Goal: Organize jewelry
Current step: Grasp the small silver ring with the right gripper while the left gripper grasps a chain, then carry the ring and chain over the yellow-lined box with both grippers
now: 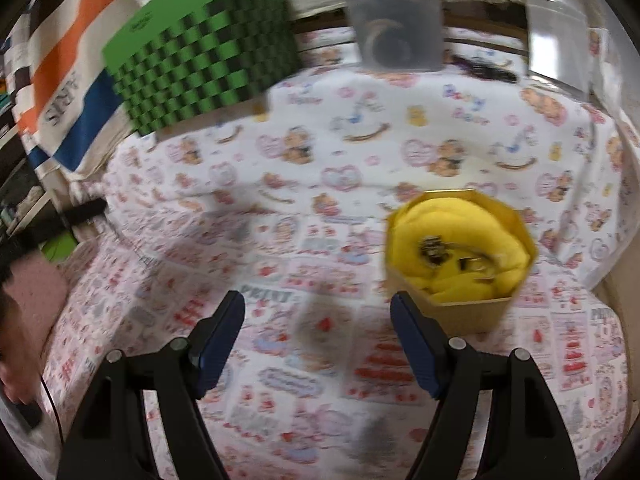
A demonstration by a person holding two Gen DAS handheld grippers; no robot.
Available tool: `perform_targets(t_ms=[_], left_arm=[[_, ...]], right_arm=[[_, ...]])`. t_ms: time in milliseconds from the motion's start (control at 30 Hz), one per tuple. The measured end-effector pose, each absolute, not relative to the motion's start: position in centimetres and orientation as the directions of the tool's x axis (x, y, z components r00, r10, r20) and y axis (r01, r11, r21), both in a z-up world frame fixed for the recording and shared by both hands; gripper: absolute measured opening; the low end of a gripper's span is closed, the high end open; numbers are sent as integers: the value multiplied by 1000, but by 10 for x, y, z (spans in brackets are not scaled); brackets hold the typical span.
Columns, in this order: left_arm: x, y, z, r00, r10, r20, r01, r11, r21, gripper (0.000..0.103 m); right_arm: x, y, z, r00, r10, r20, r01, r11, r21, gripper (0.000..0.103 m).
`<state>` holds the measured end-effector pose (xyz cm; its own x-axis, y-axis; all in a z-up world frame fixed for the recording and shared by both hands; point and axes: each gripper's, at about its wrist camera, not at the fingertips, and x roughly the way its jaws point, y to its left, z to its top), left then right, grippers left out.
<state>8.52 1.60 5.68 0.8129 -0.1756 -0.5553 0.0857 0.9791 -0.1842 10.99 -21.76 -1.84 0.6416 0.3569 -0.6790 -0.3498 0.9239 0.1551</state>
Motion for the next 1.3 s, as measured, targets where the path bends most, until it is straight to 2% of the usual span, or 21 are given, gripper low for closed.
perform_targets(t_ms=[300, 600, 633, 700, 767, 933, 1000, 1133, 1300], left_arm=[[89, 38, 48, 829, -62, -555, -31, 987, -157, 9], [96, 51, 37, 823, -1, -568, -93, 986, -135, 10], [97, 53, 37, 822, 1, -570, -99, 985, -141, 10], [99, 59, 35, 817, -4, -576, -107, 981, -159, 10], [99, 63, 36, 818, -3, -575, -115, 979, -169, 10], [97, 68, 38, 823, 5, -568, -126, 976, -175, 10], [97, 68, 38, 823, 9, -568, -129, 977, -171, 10], [97, 65, 37, 825, 22, -565, -133, 979, -156, 10], [96, 60, 38, 837, 36, -546, -126, 984, -128, 10]], right_arm=[[111, -168, -37, 531, 393, -751, -428, 889, 163, 72], [115, -113, -55, 492, 276, -826, -456, 890, 25, 61], [116, -111, -56, 490, 264, -831, -455, 890, 15, 59], [119, -108, -61, 477, 253, -842, -451, 892, 12, 46], [123, -109, -64, 459, 258, -850, -437, 899, 36, 42], [126, -109, -63, 483, 242, -842, -426, 905, 16, 29], [125, -107, -63, 486, 236, -842, -432, 902, 3, 20], [123, -108, -62, 495, 240, -835, -438, 899, -1, 20], [110, -115, -58, 579, 246, -777, -425, 905, -31, 20]])
